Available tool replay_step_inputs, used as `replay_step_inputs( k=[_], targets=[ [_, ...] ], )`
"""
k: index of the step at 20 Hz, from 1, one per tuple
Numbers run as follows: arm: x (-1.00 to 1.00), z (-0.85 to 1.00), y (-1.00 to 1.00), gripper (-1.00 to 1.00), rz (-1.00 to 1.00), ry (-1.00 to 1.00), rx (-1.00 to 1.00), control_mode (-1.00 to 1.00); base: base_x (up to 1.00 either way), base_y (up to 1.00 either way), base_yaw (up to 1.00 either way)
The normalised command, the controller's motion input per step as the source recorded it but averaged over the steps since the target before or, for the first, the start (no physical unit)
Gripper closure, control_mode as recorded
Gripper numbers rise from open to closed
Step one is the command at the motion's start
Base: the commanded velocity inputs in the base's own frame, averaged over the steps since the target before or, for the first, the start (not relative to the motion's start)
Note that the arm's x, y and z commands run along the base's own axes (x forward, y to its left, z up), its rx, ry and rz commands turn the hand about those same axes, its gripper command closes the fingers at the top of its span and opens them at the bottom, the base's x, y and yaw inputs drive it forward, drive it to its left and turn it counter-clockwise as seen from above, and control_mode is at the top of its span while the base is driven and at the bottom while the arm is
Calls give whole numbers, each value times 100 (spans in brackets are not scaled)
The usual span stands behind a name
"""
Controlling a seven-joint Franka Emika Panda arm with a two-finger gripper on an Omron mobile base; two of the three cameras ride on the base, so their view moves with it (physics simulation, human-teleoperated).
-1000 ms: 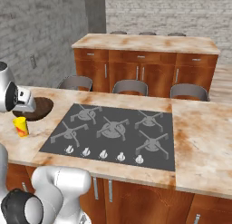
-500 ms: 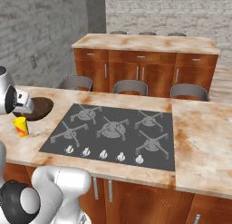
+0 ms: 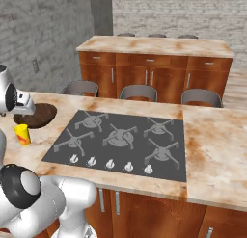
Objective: Pick the cup and bowl from the counter and place them on the counter next to the sink.
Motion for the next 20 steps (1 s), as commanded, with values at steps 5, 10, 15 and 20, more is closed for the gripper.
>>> replay_step_inputs(
  k=[5,10,15,20],
  targets=[
    [31,-13,6,-100,0,0,-1,-100,0,0,0],
    [15,-32,16,-100,0,0,0,-100,0,0,0],
    [1,-57,26,-100,0,-4,0,-100,0,0,0],
    [2,-36,10,-100,0,-6,0,-100,0,0,0]
  ],
)
